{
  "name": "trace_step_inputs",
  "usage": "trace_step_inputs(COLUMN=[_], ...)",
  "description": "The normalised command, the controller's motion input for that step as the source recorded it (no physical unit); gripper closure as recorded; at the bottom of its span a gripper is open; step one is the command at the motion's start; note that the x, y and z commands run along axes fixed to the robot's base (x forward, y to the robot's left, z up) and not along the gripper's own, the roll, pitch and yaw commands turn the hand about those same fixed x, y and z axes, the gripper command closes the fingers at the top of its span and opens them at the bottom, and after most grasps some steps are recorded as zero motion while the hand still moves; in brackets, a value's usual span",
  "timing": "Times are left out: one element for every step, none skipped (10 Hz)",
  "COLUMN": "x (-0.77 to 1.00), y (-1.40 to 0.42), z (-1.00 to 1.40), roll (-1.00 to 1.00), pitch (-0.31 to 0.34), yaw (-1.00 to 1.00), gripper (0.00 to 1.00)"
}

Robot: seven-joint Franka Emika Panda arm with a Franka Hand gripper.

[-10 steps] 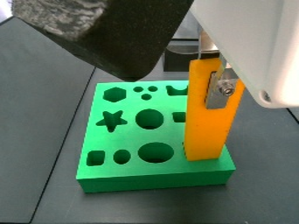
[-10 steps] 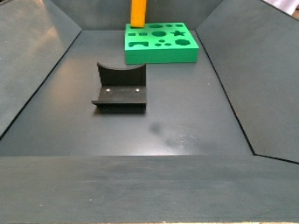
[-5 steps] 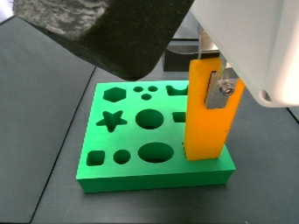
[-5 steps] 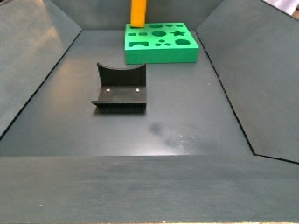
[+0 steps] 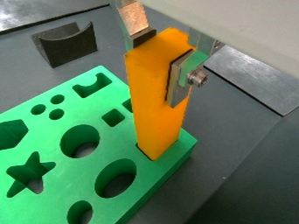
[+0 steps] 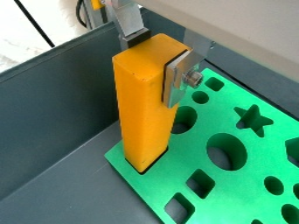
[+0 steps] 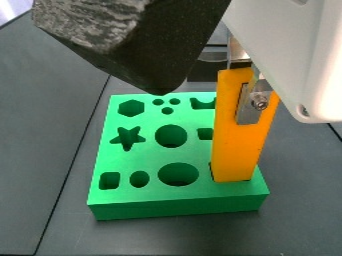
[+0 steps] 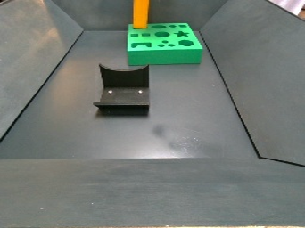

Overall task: Pick up the rectangle object. Move up. Place the rectangle object on the fixture. Regrasp the rectangle object. Move to above the board. Insert the rectangle object.
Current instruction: Insert the rectangle object.

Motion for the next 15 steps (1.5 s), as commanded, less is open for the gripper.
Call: trace_step_inputs(x=[0.0, 0.03, 0.04, 0.02, 0.0, 0.0, 0.0, 0.02, 0.01, 0.01, 0.02, 0.04, 0.07, 0.09, 0.11], y=[0.0, 0.0, 0.02, 0.0, 0.0, 0.0, 0.0, 0.0, 0.0, 0.0, -0.03, -0.06, -0.08, -0.1, -0.09], z=[-0.11, -0.17, -0.16, -0.12, -0.12, -0.17, -0.25, -0.3, -0.29, -0.29, -0.3, -0.32, -0.35, -0.38, -0.4], roll=[0.0, 0.01, 0.0, 0.0, 0.0, 0.0, 0.01, 0.02, 0.04, 0.04, 0.04, 0.04, 0.05, 0.09, 0.1], pitch=[0.0, 0.0, 0.0, 0.0, 0.0, -0.017, -0.037, -0.04, -0.034, -0.027, -0.036, -0.037, -0.039, -0.023, -0.019], yaw=[0.0, 0.0, 0.0, 0.0, 0.0, 0.0, 0.0, 0.0, 0.0, 0.0, 0.0, 0.0, 0.0, 0.0, 0.0], gripper=[1.0, 1.0, 1.0, 1.0, 1.0, 1.0, 1.0, 1.0, 1.0, 1.0, 1.0, 1.0, 1.0, 1.0, 1.0])
